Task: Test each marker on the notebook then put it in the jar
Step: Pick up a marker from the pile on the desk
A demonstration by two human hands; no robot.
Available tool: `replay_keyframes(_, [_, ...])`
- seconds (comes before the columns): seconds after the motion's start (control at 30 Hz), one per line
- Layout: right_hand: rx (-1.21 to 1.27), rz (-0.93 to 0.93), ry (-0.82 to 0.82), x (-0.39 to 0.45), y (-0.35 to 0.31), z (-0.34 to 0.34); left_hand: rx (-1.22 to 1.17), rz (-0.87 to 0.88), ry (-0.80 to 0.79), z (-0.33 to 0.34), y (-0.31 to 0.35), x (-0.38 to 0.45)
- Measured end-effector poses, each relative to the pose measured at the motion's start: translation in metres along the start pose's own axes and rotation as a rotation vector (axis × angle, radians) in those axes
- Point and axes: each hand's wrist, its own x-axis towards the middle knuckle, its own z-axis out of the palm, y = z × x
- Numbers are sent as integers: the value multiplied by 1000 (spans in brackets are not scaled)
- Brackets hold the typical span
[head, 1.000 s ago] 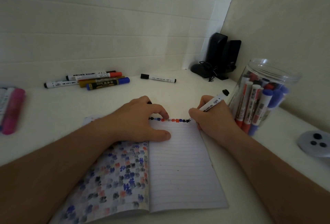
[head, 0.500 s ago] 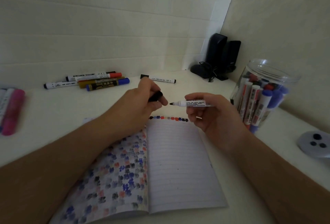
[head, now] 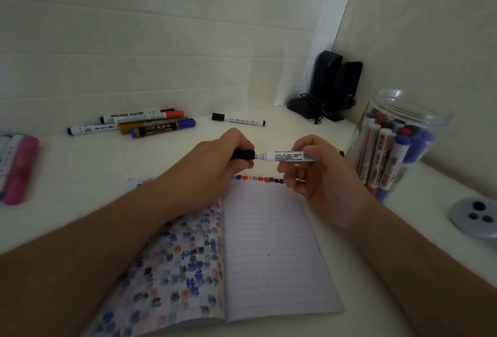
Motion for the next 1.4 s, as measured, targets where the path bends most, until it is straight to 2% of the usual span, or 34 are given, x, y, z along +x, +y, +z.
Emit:
replay_keyframes(0.2, [-161,-64,29,-1,3,1,28,4,-22,2,-2,0])
replay_keyframes(0.43, [-118,-26,49,-3,3,4,33,42,-13,2,-2,-1])
replay_keyframes(0.6, [-84,-34,32,-7,0,7,8,79,56,1,2,-2])
replay_keyframes(0.83, [-135,-36,24,-20,-6,10,52,101,8,2,3,-3])
replay_keyframes(0.9, [-240,-77,36,-23,-13,14,43,100,-19,1,2,-4])
replay_keyframes(0.97, [-462,-155,64,-29,-26,18,53,119,-30,-1,1,-3])
replay_keyframes(1.03, [-655,-252,113,-36,-47,22,90,173,-8,-2,0,-4])
replay_keyframes(1.1, [-732,-400,196,-46,-76,21,107,209,-5,-3,2,-7])
replay_keyframes(1.23, [-679,-702,485,-64,-148,0,96,189,-21,0,-6,-11])
replay_keyframes(1.3, [-690,-760,615,-68,-176,-20,72,168,-16,0,-10,-11])
replay_keyframes(1.4, [-859,-727,721,-65,-194,-52,43,160,-13,1,-13,-10])
